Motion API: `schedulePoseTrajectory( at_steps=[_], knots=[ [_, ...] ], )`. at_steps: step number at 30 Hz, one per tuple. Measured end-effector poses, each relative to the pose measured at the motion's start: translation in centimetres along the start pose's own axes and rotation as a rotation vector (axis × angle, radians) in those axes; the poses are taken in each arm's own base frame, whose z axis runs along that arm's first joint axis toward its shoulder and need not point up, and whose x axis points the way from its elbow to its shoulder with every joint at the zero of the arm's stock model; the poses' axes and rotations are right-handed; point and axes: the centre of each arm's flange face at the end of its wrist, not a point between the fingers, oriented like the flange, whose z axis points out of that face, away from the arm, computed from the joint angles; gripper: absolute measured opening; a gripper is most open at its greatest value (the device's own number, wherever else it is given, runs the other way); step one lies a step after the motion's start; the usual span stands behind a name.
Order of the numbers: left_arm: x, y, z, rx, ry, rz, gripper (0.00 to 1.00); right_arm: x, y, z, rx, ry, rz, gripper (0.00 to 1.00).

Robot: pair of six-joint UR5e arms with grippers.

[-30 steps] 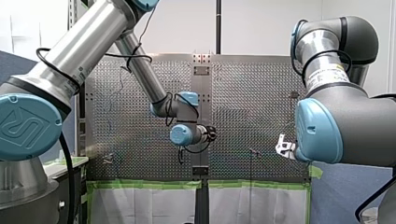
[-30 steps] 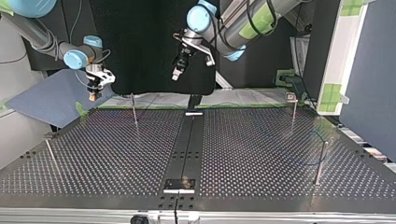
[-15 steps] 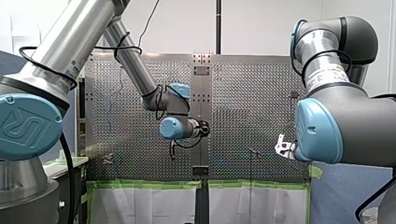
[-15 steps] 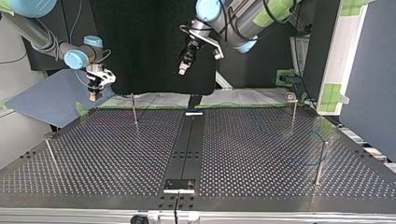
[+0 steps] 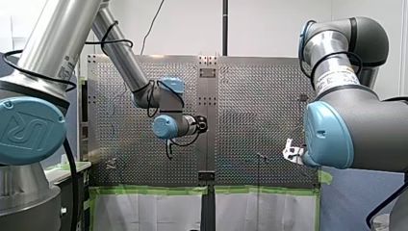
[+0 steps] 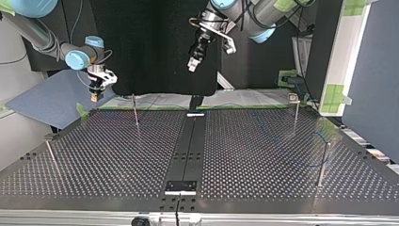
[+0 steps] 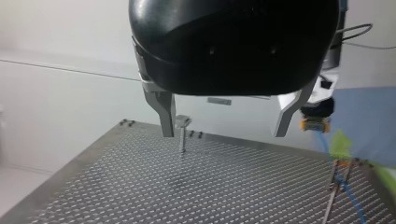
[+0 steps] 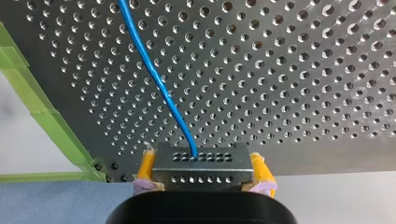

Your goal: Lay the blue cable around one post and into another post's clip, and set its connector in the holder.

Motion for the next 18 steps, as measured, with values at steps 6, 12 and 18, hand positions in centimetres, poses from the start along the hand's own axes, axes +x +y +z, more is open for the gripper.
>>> schedulePoseTrajectory(
  at_steps=[6, 12, 18],
  knots=[
    [-1.5, 1.7, -0.6, -0.001, -0.050, -0.002, 0.98, 0.0, -0.1, 0.0, 0.001, -0.002, -0.001, 0.00],
    [-2.8, 3.4, -1.2, -0.020, -0.099, -0.001, 0.98, 0.0, -0.1, 0.0, 0.002, -0.002, -0.002, 0.00],
    [-3.0, 4.4, -2.7, -0.038, -0.103, 0.002, 0.98, 0.0, -0.1, 0.0, 0.002, -0.001, -0.002, 0.00]
  ],
)
